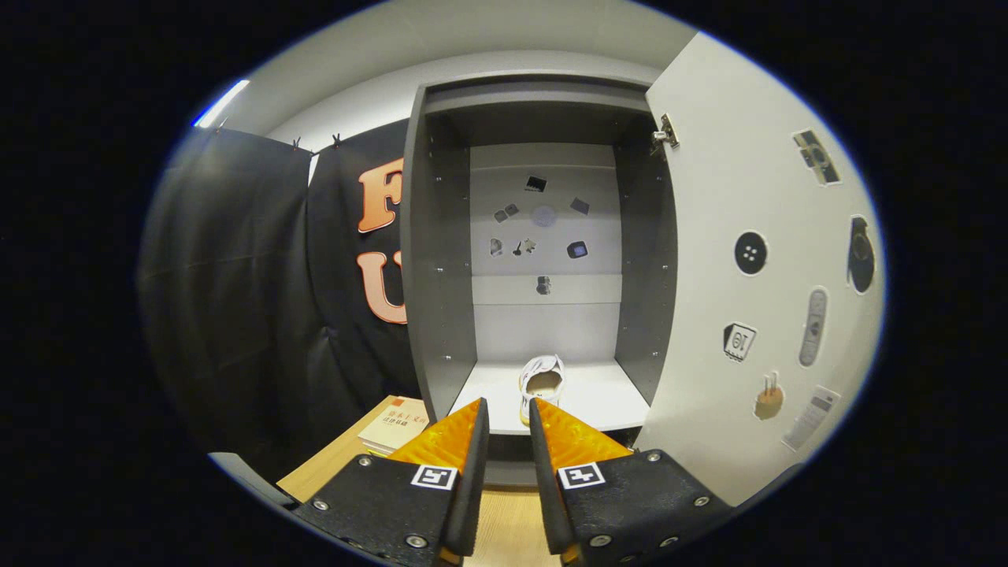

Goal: Open the shoe cabinet door, grab the shoes and put them into the shoe cabinet, then close the shoe cabinet door.

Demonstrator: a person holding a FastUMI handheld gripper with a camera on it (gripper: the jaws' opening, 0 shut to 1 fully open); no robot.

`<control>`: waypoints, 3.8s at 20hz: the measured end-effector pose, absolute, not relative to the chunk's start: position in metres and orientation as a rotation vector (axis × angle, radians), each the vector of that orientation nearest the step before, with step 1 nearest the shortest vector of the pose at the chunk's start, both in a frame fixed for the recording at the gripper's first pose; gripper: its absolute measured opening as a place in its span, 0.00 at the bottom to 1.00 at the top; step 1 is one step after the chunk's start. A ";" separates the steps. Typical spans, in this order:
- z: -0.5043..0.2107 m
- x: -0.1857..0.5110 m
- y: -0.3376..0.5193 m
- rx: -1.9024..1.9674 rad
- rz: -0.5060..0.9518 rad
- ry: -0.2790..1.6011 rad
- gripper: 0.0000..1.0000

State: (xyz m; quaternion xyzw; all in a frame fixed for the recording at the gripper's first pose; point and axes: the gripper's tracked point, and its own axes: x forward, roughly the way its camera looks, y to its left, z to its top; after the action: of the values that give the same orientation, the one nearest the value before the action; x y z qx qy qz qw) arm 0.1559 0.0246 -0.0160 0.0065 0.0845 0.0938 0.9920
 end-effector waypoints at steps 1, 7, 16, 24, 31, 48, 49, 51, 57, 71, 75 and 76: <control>-0.015 0.144 0.018 0.014 0.176 0.165 0.35; -0.005 0.082 -0.019 0.034 0.110 0.128 0.42; 0.018 0.000 -0.096 0.026 -0.050 0.059 0.48; 0.017 -0.033 -0.192 0.029 -0.213 0.070 0.54; 0.004 -0.008 -0.244 0.046 -0.229 0.089 0.56; -0.001 0.035 -0.239 0.038 -0.166 0.063 0.62; -0.001 0.034 -0.235 0.037 -0.157 0.064 0.63; 0.000 0.033 -0.223 0.046 -0.123 0.067 0.62; -0.002 0.035 -0.166 0.071 0.016 0.069 0.62; -0.006 0.068 -0.071 0.089 0.266 0.065 0.62; -0.008 0.087 -0.055 0.102 0.300 0.059 0.63; -0.007 0.095 -0.047 0.093 0.311 0.054 0.63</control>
State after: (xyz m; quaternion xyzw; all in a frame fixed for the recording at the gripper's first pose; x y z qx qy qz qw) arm 0.0946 -0.0475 -0.0065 0.0464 0.0267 0.1549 0.9865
